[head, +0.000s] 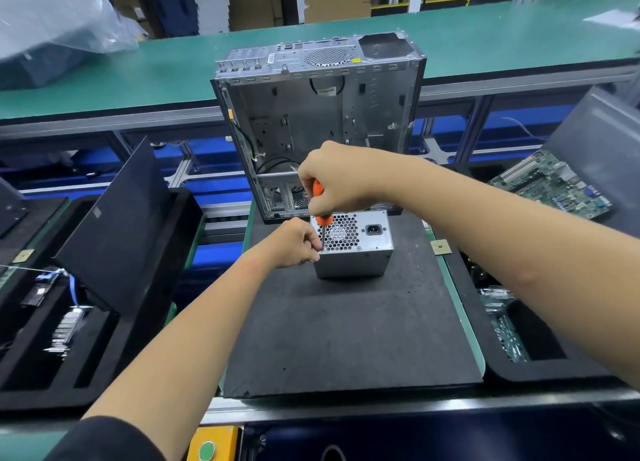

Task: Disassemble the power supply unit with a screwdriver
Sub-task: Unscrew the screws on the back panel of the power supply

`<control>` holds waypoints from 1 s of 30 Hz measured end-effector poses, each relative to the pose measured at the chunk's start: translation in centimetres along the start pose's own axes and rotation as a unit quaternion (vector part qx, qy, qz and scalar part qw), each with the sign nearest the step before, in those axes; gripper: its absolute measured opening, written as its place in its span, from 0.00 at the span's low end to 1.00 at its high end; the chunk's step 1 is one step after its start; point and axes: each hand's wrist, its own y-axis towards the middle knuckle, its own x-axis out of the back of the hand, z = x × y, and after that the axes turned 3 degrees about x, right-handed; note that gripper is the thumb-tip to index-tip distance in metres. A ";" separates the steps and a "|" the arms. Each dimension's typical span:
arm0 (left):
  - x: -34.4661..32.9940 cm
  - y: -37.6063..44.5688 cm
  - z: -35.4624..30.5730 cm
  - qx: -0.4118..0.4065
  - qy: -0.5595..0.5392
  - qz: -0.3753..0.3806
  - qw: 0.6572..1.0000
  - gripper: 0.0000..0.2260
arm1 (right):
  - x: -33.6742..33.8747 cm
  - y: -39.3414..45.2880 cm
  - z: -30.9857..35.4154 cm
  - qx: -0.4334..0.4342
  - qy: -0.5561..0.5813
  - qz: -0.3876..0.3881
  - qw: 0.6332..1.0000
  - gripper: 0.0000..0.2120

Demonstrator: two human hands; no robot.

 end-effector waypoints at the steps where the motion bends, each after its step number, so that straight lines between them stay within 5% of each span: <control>1: 0.0 0.0 0.0 0.000 -0.002 0.000 1.000 0.11 | 0.0 0.0 -0.2 -0.001 0.003 -0.001 1.000 0.07; 30: -0.1 0.1 0.1 -0.006 -0.021 -0.003 1.000 0.11 | -0.3 -0.6 -0.4 0.018 0.011 -0.004 1.000 0.07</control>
